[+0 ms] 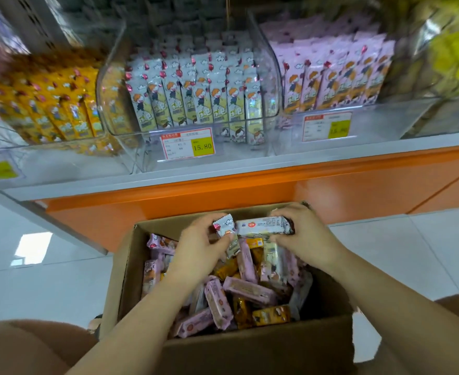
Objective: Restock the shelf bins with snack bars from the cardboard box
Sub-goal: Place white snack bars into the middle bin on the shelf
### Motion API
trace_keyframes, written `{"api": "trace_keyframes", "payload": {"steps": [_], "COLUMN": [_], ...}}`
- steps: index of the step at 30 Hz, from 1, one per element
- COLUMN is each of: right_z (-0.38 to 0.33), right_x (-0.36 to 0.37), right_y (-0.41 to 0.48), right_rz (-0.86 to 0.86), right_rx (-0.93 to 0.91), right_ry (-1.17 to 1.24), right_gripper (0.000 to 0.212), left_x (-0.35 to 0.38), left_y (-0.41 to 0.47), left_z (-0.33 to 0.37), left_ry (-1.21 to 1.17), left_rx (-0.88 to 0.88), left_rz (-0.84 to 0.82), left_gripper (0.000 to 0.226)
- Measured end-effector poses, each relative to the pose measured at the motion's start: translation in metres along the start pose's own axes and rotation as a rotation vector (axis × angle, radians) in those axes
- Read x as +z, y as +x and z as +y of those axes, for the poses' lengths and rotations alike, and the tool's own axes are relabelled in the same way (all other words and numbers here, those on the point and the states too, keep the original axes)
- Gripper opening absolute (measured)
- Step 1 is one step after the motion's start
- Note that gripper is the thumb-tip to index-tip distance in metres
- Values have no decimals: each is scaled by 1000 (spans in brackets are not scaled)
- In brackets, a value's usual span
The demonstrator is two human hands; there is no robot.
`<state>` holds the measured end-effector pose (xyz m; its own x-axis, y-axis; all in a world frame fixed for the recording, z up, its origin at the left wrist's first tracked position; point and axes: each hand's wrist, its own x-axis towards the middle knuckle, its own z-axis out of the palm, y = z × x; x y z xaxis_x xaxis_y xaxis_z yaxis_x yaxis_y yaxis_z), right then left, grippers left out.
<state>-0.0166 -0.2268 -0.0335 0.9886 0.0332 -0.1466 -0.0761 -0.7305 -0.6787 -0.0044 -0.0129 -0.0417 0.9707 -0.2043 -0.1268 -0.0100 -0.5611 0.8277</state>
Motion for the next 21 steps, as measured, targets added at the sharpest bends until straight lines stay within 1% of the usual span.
{"api": "trace_keyframes", "payload": {"steps": [4, 7, 11, 14, 17, 21], "right_z": [-36, -68, -117, -149, -179, -200], "right_x": [-50, -88, -122, -132, -130, -118], "right_y": [-14, -23, -26, -16, 8, 57], "right_rz": [64, 126, 230, 319, 406, 424], "right_rx": [-104, -184, -331, -413, -504, -576], "right_ry": [-64, -155, -122, -142, -113, -182], "right_gripper": [43, 44, 42, 46, 40, 32], "left_x": [-25, -49, -89, -122, -151, -180], "left_y": [-7, -14, -20, -16, -3, 27], "left_z": [50, 86, 124, 137, 138, 133], "left_ry": [-18, -26, -30, -21, -1, 31], "left_rx": [148, 228, 336, 414, 440, 426], "left_rz": [98, 166, 253, 355, 410, 442], "left_gripper": [31, 35, 33, 31, 31, 29]}}
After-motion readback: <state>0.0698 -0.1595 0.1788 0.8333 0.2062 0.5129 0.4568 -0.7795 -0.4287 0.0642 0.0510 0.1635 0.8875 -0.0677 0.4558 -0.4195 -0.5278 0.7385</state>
